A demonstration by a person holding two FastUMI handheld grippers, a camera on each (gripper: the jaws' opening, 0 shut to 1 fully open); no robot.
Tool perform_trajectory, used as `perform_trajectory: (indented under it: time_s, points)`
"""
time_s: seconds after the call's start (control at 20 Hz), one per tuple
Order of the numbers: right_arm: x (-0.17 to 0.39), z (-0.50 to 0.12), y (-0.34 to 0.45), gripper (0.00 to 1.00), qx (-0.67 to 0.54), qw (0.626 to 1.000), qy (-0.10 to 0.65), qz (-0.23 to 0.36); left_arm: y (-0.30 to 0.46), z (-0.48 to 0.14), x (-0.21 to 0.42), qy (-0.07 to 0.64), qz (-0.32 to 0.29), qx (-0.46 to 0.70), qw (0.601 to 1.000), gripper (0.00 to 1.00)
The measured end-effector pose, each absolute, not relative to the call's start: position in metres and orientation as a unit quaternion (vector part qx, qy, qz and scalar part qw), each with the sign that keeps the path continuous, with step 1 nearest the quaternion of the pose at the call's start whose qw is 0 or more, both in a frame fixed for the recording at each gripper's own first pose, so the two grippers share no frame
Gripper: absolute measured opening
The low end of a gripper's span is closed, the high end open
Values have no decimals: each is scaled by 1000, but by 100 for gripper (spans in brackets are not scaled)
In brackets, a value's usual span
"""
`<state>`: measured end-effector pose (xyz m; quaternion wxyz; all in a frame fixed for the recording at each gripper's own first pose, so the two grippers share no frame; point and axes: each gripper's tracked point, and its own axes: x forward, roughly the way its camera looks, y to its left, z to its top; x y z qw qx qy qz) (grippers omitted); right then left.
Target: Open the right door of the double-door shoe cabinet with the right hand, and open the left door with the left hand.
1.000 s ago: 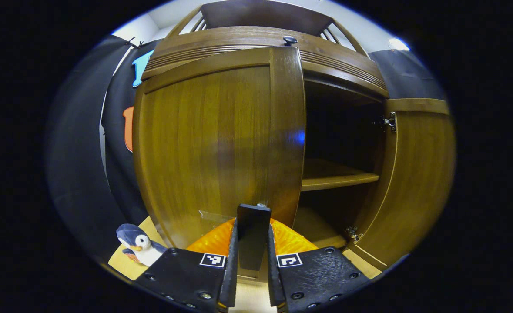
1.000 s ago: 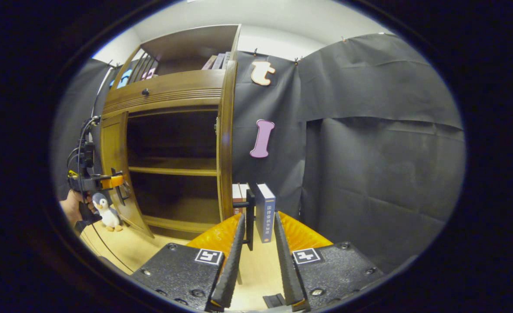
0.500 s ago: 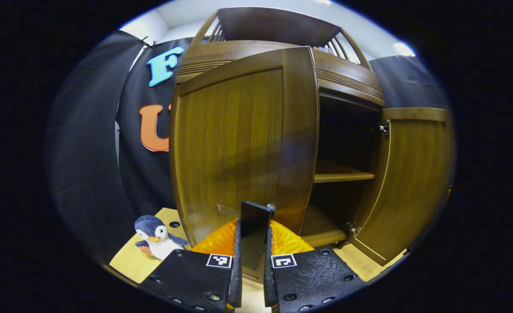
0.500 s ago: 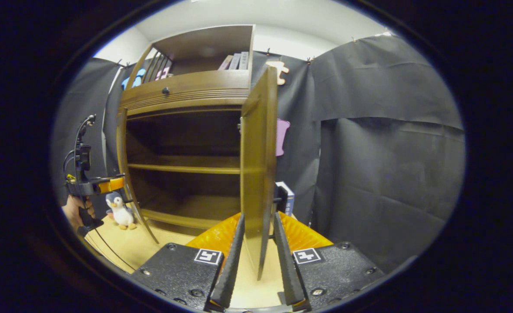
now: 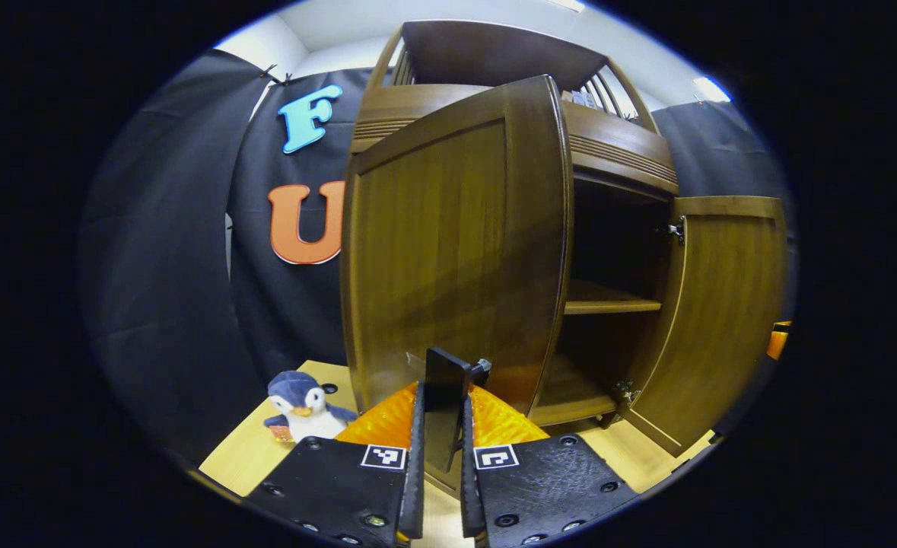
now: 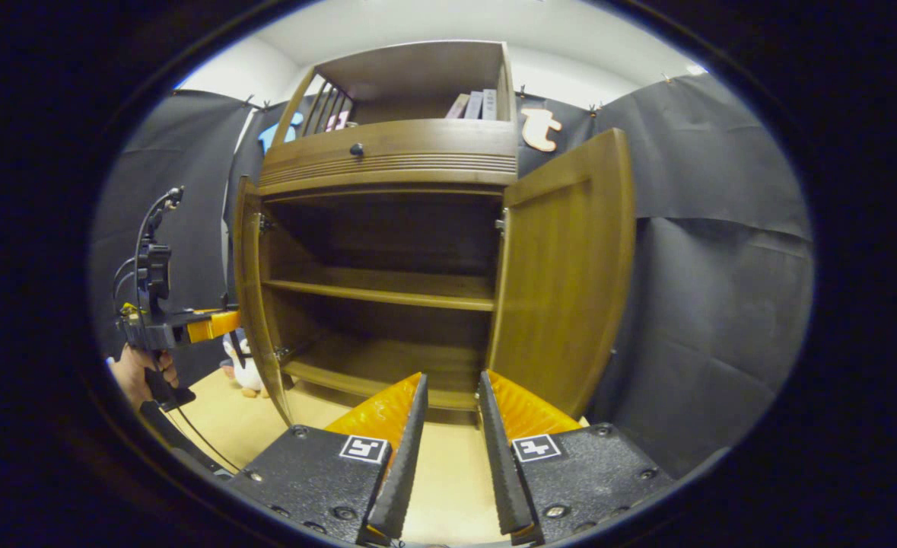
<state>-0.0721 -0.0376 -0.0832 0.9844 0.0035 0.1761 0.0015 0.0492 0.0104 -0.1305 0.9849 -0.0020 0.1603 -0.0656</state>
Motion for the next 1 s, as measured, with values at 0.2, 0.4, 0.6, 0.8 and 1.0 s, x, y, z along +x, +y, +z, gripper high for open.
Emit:
perform_trajectory:
  time_s: [0.2, 0.4, 0.6, 0.8, 1.0]
  points:
    - [-60, -82, -10, 46, 4, 984, 175, 31, 50, -129, 37, 162, -30, -3, 986, 18]
    - [-53, -82, 11, 46, 5, 983, 177, 53, 75, -125, 28, 158, -14, 10, 987, 17]
    - [-51, -83, 20, 46, 4, 982, 179, 58, 96, -123, 22, 154, 0, 15, 988, 17]
    - [-50, -83, 27, 47, 4, 981, 183, 64, 119, -124, 17, 158, 15, 14, 987, 11]
    - [-46, -81, 35, 47, 0, 981, 183, 70, 142, -125, 16, 160, 31, 15, 987, 11]
